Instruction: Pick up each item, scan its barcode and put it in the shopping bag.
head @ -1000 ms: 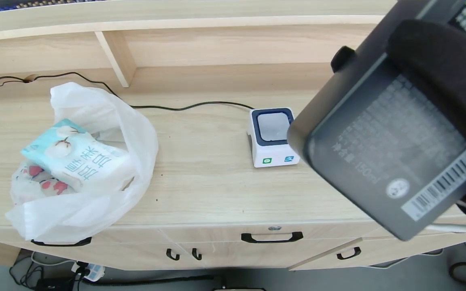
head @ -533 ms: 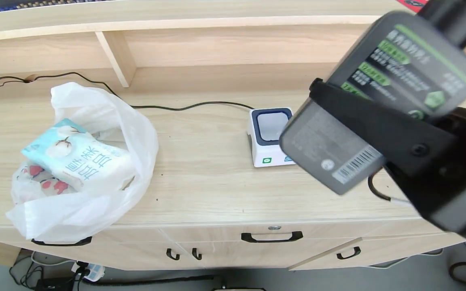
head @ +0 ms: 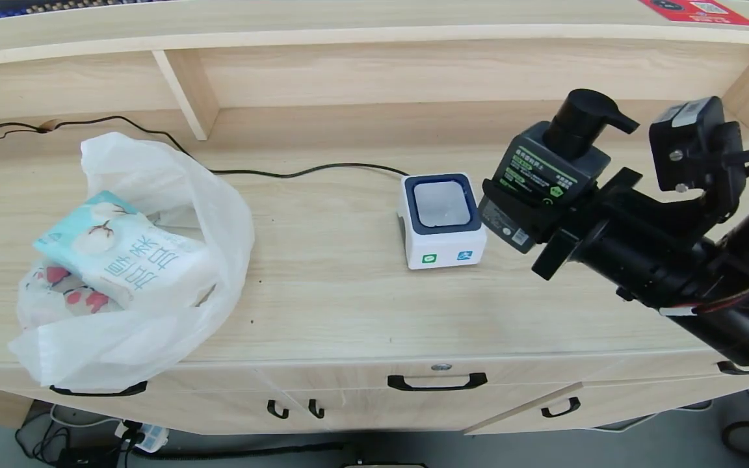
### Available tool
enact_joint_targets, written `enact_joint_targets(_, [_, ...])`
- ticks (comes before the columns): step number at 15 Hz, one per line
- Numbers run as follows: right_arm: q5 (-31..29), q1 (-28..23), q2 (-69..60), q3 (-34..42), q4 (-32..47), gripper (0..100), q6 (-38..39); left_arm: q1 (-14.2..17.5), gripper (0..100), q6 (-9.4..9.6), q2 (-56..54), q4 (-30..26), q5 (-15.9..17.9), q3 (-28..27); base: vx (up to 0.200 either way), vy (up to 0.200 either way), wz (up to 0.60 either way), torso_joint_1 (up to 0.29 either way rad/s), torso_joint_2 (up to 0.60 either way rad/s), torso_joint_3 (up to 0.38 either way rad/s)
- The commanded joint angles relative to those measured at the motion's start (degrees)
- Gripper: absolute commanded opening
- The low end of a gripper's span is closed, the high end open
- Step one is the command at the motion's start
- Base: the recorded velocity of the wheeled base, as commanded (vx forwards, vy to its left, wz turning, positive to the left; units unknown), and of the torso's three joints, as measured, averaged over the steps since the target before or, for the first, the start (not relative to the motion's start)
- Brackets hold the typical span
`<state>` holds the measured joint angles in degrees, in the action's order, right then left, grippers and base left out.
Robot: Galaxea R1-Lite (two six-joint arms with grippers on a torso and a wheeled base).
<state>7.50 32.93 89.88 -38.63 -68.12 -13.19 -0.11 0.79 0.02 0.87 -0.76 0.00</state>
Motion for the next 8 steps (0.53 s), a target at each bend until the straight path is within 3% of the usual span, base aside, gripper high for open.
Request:
enact_joint_targets(1, [-1.6,-1.9,0.2,-0.1,-0.1,0,0.2,0.0,100,0.09,0.0,0.0,0.0,0.0,0.000,0.200,0.00,0.002,0.00,0.002])
enact_joint_targets(8, [-3.2,-5.8,-1.4,0.1,-1.0,0,-0.1,0.0,100,0.00,0.0,0.0,0.0,0.0,0.000,0.200,0.00,0.002,0.00,0.000])
